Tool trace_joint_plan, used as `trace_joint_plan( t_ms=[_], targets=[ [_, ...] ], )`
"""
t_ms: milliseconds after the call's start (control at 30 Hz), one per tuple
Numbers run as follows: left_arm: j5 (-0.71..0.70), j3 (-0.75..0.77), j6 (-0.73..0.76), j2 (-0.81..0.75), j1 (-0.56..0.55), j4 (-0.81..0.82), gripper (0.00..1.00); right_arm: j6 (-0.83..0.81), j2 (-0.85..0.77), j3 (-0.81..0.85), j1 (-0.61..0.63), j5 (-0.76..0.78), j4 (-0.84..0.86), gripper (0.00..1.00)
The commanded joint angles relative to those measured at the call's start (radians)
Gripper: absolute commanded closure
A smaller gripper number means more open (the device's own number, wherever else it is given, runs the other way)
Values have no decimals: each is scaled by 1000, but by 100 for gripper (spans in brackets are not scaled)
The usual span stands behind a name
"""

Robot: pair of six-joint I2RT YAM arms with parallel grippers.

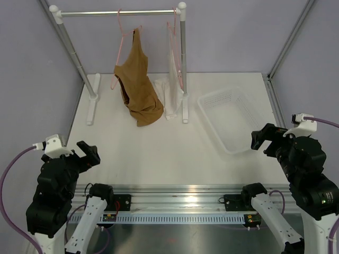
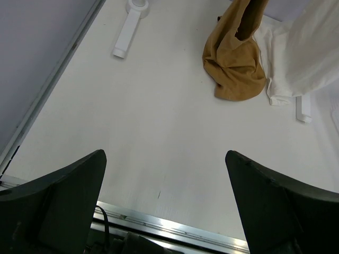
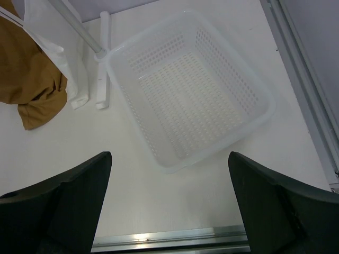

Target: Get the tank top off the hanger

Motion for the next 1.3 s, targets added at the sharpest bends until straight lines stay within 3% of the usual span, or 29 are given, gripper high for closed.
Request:
trace_joint_plan(
  t_ms=[0,233,367,533,800,1267],
  targets=[
    [-13,27,-5,28,-5,41,1,-5,-30,-5,8,14,43,1],
    [25,73,-2,65,-4,73,1,-6,-45,-31,9,-72,71,1],
    [94,171,-10,160,-4,113,1,28,-50,-74,8,-242,115,1],
    [227,332,-24,353,-4,158,1,69,-42,-117,8,-416,169,1],
    [228,712,39,735,-4,184,1,74,-37,-146,8,-518,192,0],
    [290,1016,219,1229,-2,521,1,112,-137,-174,6,-695,181,0]
  ],
)
